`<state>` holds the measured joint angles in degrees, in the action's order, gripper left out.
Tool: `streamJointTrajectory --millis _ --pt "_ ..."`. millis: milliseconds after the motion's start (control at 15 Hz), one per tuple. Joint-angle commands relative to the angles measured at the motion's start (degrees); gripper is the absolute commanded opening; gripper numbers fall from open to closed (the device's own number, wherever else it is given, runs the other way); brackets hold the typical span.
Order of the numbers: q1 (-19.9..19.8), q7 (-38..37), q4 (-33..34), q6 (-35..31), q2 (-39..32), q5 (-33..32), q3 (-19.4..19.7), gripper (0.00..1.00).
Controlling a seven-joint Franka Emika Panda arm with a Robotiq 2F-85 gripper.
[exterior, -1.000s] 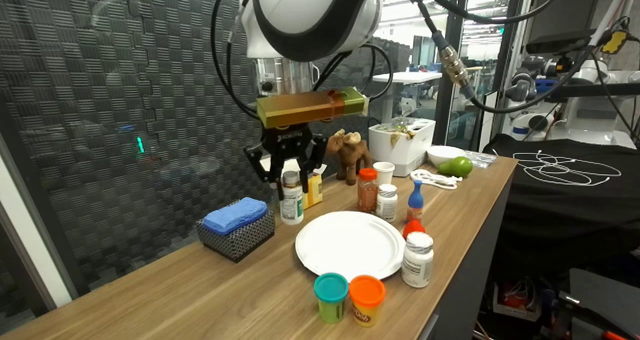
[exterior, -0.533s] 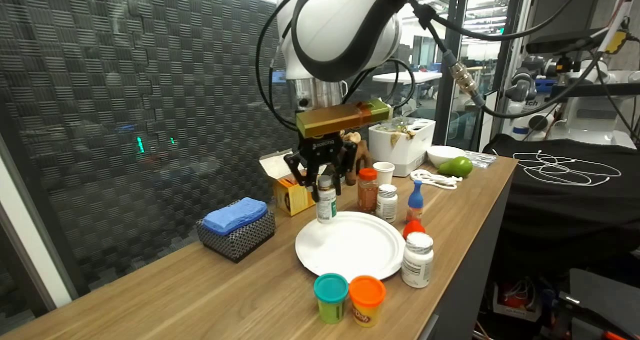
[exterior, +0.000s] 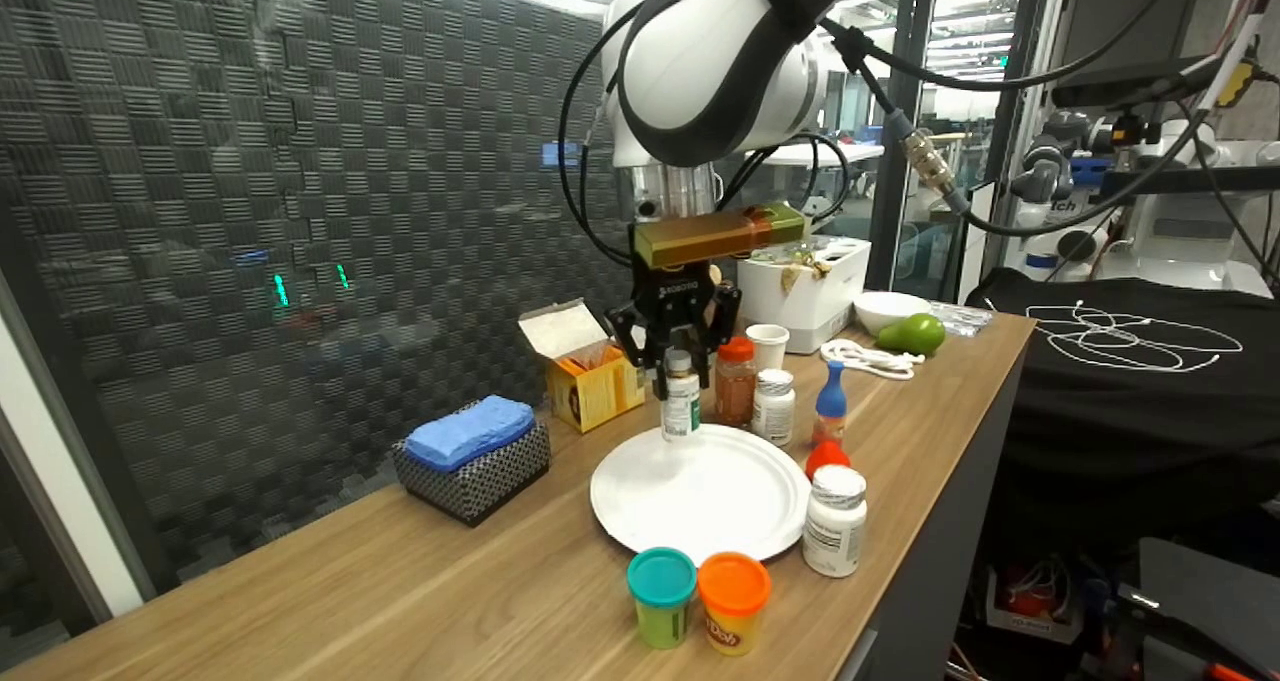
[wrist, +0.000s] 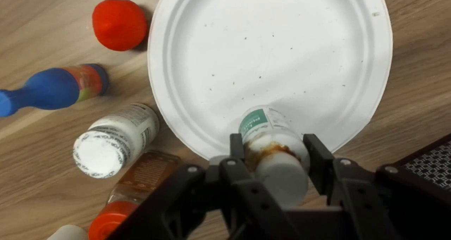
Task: Pick up all the objects surrounding the white plate and arrange them on the plate
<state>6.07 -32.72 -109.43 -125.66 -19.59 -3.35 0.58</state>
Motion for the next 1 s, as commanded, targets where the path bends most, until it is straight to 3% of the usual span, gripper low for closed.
streamJointTrajectory --millis 0,733,800,867,933 --pt "-1.1 5.7 1.6 -0.3 -2.1 5.2 -1.0 0.21" --pt "0.9 5.8 5.5 0.1 -5.0 4.0 0.2 0.21" --pt "1.2 6.2 5.7 0.7 -4.9 3.6 0.1 0.33" --pt "1.5 6.5 5.6 1.0 -4.5 3.2 0.0 0.71" --pt "1.9 6.8 5.5 1.5 -4.1 2.9 -0.2 0.71"
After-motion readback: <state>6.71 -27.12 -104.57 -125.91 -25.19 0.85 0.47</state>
